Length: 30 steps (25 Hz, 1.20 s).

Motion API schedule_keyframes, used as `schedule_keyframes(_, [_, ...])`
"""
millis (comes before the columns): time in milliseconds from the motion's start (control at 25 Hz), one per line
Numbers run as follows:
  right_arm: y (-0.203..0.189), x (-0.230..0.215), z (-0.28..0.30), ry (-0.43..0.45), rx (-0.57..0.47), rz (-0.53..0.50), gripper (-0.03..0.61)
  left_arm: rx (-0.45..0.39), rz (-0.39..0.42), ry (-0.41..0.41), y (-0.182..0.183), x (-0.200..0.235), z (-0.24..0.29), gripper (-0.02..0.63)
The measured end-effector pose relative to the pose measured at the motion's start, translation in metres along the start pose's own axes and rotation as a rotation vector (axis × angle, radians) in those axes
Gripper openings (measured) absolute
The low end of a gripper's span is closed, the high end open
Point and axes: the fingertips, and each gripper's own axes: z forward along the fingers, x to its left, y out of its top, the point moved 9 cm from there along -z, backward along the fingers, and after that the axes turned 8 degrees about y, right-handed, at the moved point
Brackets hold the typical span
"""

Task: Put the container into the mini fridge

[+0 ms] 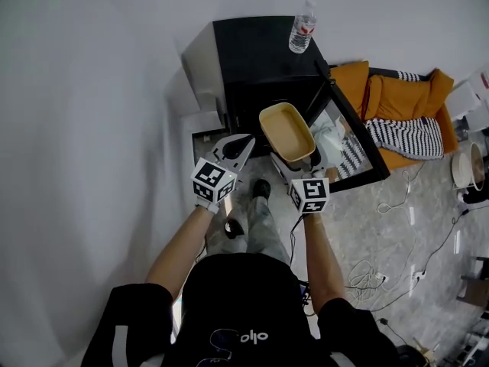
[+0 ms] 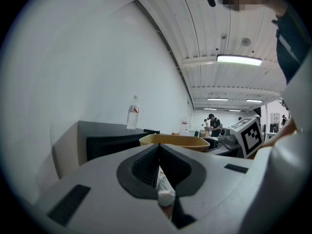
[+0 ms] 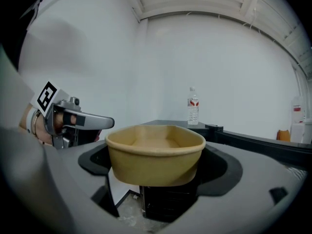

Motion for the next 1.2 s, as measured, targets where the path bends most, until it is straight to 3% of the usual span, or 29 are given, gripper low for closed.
schedule_keyframes(1200, [-0.089, -0.073, 0.139, -0.069, 0.020, 0.031, 0.535, 0.101, -0.028, 0.000, -0.071, 0.052, 0.094, 0.006])
